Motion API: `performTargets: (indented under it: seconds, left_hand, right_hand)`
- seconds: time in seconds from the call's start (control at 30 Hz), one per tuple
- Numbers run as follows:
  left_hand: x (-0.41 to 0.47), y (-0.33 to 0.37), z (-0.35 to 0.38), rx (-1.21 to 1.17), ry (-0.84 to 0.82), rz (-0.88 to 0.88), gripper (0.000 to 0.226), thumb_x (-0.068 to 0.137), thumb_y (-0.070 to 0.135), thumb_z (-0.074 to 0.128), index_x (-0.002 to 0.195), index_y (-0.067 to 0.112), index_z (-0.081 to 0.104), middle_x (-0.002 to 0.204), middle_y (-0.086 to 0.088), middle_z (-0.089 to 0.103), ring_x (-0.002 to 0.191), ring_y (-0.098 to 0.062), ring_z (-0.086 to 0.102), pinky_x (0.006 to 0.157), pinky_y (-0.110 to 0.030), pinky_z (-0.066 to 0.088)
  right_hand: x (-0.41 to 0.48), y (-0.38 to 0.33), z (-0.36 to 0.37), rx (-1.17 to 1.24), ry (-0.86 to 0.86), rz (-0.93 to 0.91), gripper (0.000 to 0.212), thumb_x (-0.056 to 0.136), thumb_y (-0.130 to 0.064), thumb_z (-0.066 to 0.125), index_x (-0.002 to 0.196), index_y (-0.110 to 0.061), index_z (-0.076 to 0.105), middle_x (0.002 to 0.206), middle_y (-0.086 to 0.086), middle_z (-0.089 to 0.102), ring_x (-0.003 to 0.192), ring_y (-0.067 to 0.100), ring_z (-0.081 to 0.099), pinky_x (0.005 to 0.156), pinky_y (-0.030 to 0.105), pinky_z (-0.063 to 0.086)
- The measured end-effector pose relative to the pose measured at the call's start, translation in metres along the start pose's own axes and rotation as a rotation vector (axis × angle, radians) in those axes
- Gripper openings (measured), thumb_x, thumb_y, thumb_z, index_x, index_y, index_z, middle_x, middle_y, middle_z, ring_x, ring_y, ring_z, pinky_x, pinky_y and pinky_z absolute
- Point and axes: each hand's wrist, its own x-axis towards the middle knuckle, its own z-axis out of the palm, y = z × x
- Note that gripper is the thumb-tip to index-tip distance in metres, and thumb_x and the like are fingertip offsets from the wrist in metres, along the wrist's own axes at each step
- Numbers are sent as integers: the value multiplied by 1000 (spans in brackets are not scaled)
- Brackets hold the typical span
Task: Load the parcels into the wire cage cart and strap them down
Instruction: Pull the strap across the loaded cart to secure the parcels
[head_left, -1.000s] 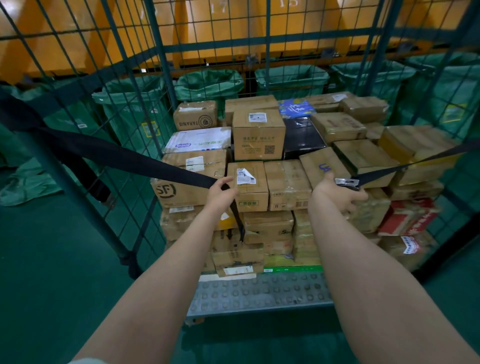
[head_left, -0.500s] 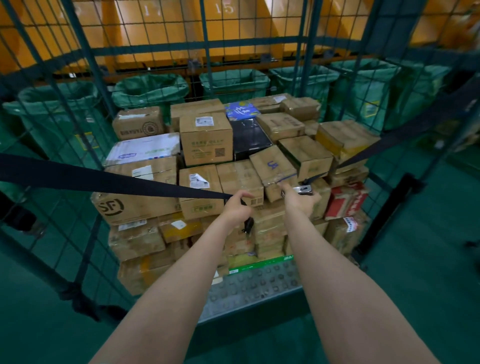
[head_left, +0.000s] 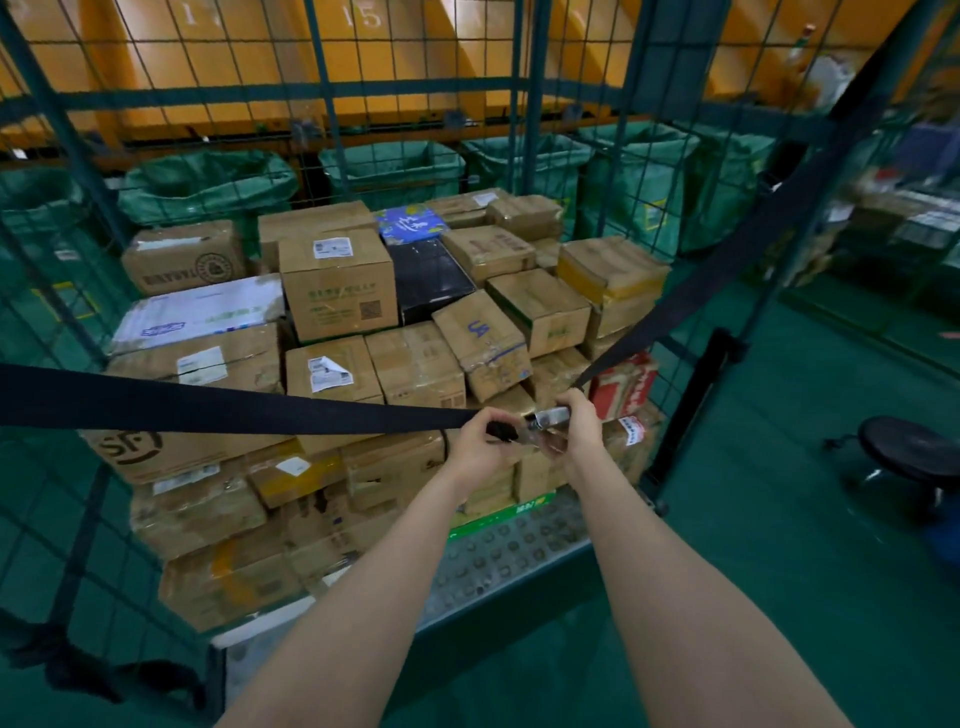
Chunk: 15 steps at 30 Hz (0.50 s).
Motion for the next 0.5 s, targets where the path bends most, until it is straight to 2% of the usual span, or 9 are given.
performTargets:
  seconds: [0.07, 0.1, 0.17, 0.27, 0.33, 0.4, 0.43, 0.5]
  left_hand:
    - [2, 2, 3, 39, 33, 48, 32, 88, -9, 53, 113, 11, 57, 108, 0, 53, 103, -17, 51, 82, -21, 43]
    - [2, 2, 2, 66, 34, 66, 33, 89, -6, 53, 117, 10, 55, 112, 0, 52, 105, -15, 49, 85, -21, 41]
    - [-1, 3, 0, 82, 34, 83, 38, 89, -4, 55, 123, 11, 52, 116, 1, 51, 108, -14, 48, 89, -21, 39]
    - [-6, 3, -3, 97, 49, 118, 48, 82, -11, 60, 125, 12, 52, 120, -2, 53, 115, -21, 52, 95, -27, 45]
    - [-8, 4, -6, 62, 69, 110, 52, 79, -14, 62, 124, 10, 53, 123, -6, 54, 110, -21, 55, 84, -17, 51]
    - [-11, 9, -9, 2, 113, 93, 51, 76, -11, 69, 121, 8, 56, 114, -4, 55, 101, -16, 55, 68, -4, 47]
    - [-13, 12, -10, -12, 137, 91, 50, 74, -7, 74, 119, 9, 59, 109, -1, 56, 98, -13, 54, 65, -3, 45]
    - [-13, 14, -11, 13, 169, 92, 46, 70, 8, 81, 112, 13, 65, 105, 4, 58, 99, -7, 51, 72, -8, 41]
  right_hand:
    - [-2, 1, -10, 5, -37, 3, 9, 90, -22, 51, 88, -14, 49, 92, 9, 52, 74, 24, 55, 61, 31, 46]
    - [-3, 2, -13, 10, -59, 1, 12, 92, -22, 50, 82, -15, 48, 89, 9, 52, 73, 24, 55, 63, 31, 46]
    - [-6, 3, -19, 35, -96, -5, 17, 94, -21, 49, 78, -14, 47, 83, 8, 54, 74, 23, 55, 64, 31, 45]
    - [-7, 4, -22, 101, -105, 2, 18, 96, -22, 48, 81, -14, 48, 84, 9, 53, 74, 24, 54, 64, 32, 45]
    - [-7, 4, -25, 144, -79, 15, 18, 97, -23, 48, 81, -15, 47, 83, 10, 52, 71, 24, 52, 62, 31, 45]
    - [-6, 4, -28, 188, -63, 30, 17, 97, -24, 48, 82, -15, 47, 83, 10, 51, 70, 24, 51, 60, 30, 45]
    - [-5, 4, -30, 193, -56, 36, 16, 96, -24, 48, 83, -16, 48, 83, 10, 52, 70, 24, 51, 60, 31, 45]
    - [-4, 5, -33, 191, -44, 39, 13, 96, -24, 49, 87, -16, 50, 84, 9, 53, 71, 24, 52, 61, 31, 44]
